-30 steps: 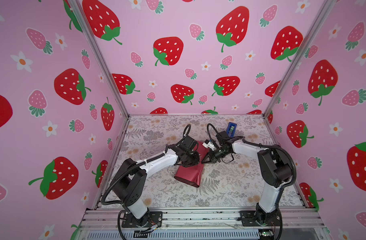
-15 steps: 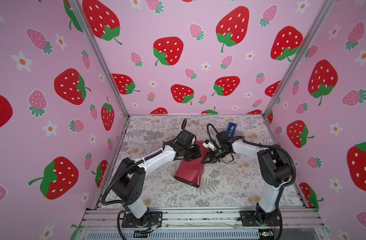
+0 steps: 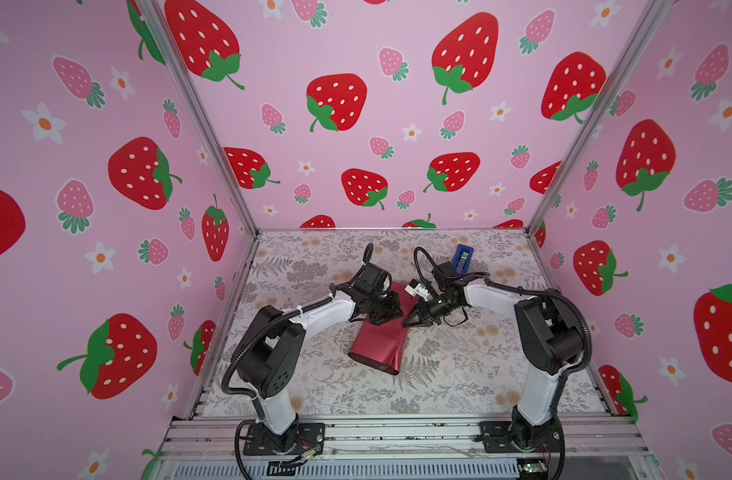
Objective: Wrap the gift box in paper
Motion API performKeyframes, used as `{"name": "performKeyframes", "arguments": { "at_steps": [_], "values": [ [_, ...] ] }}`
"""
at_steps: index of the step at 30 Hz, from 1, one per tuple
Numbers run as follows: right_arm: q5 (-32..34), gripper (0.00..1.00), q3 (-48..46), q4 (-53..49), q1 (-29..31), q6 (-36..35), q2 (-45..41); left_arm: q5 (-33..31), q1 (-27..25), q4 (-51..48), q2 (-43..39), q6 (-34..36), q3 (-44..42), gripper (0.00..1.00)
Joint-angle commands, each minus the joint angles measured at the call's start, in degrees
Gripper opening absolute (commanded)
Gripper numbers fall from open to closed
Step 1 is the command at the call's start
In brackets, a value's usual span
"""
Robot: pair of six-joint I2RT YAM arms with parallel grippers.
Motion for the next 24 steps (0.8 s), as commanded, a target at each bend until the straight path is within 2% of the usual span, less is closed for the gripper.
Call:
{"name": "performKeyframes", "arguments": {
  "at_steps": [1,11,14,18,24],
  "values": [
    [6.04,0.0,-1.28,-5.36,0.47,-1.79,2.72,0.83,0.17,0.8,1.15,-0.45,-0.12,0.07],
    [5.18,0.0,-0.41,-6.72,0.53,-1.61,1.98,0.13,0.32,-1.96,3.64,-0.19,-0.34,0.07],
    [3.99,0.01,0.16,-7.12,0.55,-1.14,0.88,-0.01,0.43,-2.32,3.95,-0.27,-0.94,0.02],
    [1.75,0.15,0.47,-7.25,0.47,-0.21,-0.94,-0.05,0.66,-1.87,3.71,-0.36,-2.48,0.02],
    [0.69,0.24,0.33,-7.93,0.53,0.25,-2.85,0.13,0.84,-0.78,3.42,-0.81,-3.95,0.02]
  ]
}}
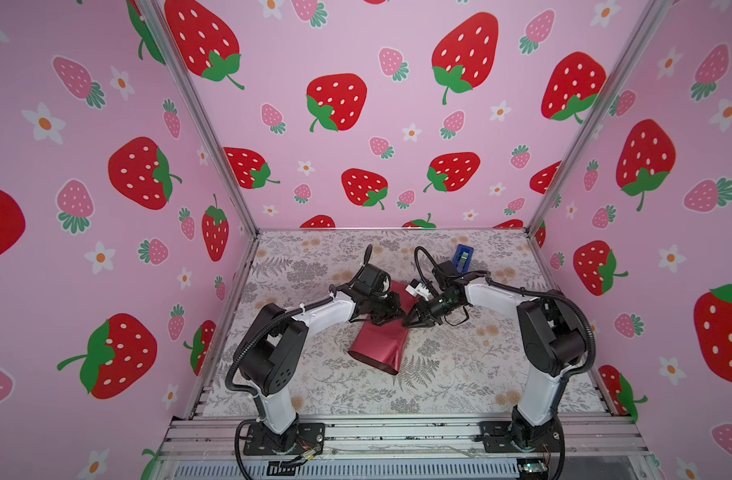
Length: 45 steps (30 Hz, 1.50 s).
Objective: Wrap the gift box in paper
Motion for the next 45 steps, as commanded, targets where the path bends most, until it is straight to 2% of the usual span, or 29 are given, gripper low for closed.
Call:
{"name": "performKeyframes", "arguments": {
  "at_steps": [1,17,19,26,41,43,45],
  "values": [
    [1.35,0.24,-0.55,-4.99,0.45,-0.61,-2.09,-3.15,0.22,-4.29,2.44,-0.56,-2.75,0.02],
    [3.25,0.25,-3.21,-4.1,0.42,1.63,-5.13,-3.0,0.49,-3.87,2.31,-0.5,-3.3,0.02],
    [3.87,0.21,-3.48,-3.56,0.31,2.16,-5.28,-2.95,0.55,-3.94,2.22,-0.46,-3.31,0.01],
    [5.45,0.0,-5.62,-1.72,0.16,3.27,-5.89,-2.91,0.95,-3.93,1.98,-0.37,-3.78,0.01],
    [6.03,0.0,-11.61,5.98,0.07,6.47,-3.79,-2.74,2.05,-3.78,1.56,-0.57,-4.88,0.01],
    [7.43,0.04,-11.91,5.85,0.07,6.69,-3.96,-2.74,2.13,-3.86,1.61,-0.68,-4.88,0.01],
    [10.2,0.15,-11.93,4.41,0.07,6.7,-5.16,-2.65,2.16,-3.88,1.61,-0.81,-4.88,0.01]
  ]
}}
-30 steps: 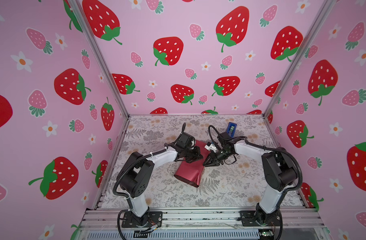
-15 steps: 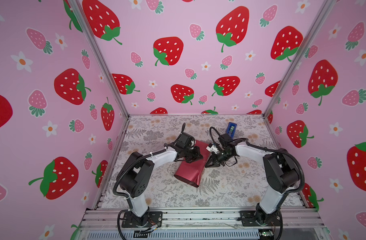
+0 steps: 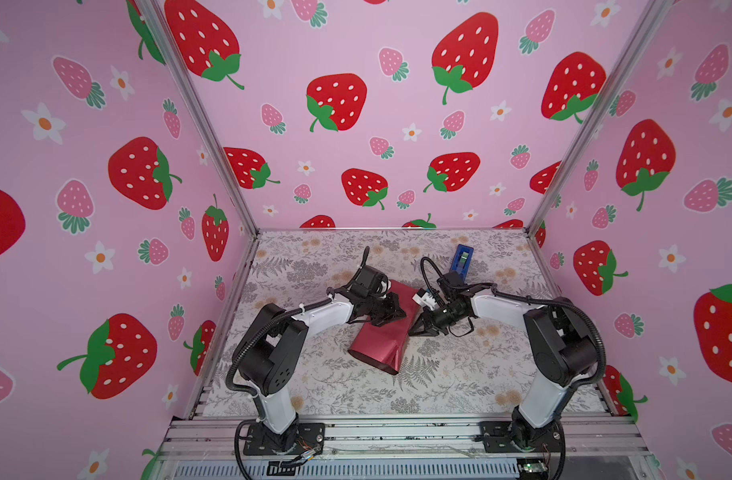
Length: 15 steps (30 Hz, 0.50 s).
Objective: Wrap the gift box in paper
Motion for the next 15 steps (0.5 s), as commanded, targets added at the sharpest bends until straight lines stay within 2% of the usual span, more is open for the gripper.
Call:
{"name": "performKeyframes", "arguments": {
  "at_steps": [1,3,6,11,15],
  "values": [
    [5.95,0.17,-1.72,-4.29,-0.04,0.23,-1.4,-5.25,1.02,-7.57,1.81,-0.53,-2.68,0.01],
    [8.41,0.21,-1.98,-5.73,-0.3,0.72,-3.97,-5.29,1.03,-7.52,1.72,-0.53,-2.69,0.01],
    [11.77,0.22,-2.14,-6.79,-0.39,2.44,-7.72,-5.22,1.03,-7.46,1.9,-0.57,-2.63,0.01],
    [11.45,0.14,-4.05,-0.15,-0.04,9.05,-12.99,-5.03,1.02,-7.21,2.33,-0.53,-2.52,0.01],
    [11.58,0.07,-5.76,4.94,0.31,12.69,-13.83,-4.94,1.04,-7.14,2.33,-0.47,-2.52,0.01]
  ]
}}
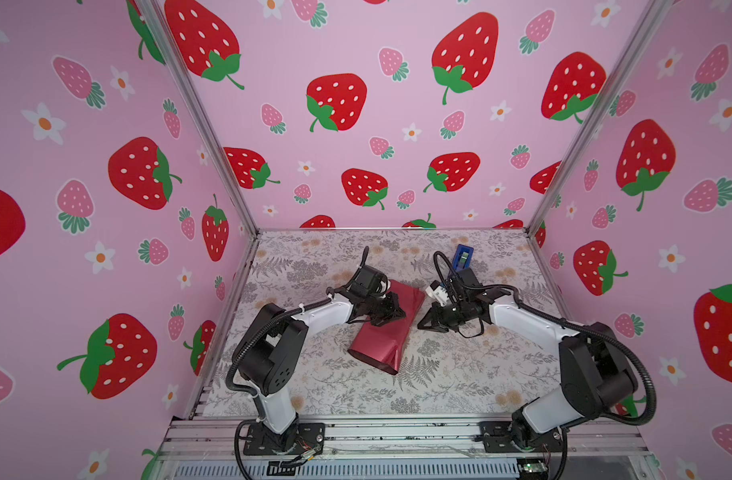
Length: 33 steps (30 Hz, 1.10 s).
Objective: Wrap the gift box in paper
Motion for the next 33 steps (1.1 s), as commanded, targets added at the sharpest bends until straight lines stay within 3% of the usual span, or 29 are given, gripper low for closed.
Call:
{"name": "performKeyframes", "arguments": {
  "at_steps": [1,29,33],
  "values": [
    [1.19,0.06,-2.38,5.14,0.51,5.13,-0.07,-5.23,0.81,-7.22,2.33,-0.24,-2.52,0.01],
    [1.56,0.01,-9.14,23.3,4.73,13.24,7.69,-5.75,0.87,-7.43,1.85,-0.24,-3.16,0.01],
    [8.62,0.01,-9.31,16.39,4.73,11.73,3.86,-5.75,0.81,-7.63,1.56,-0.24,-3.23,0.01]
  ]
}}
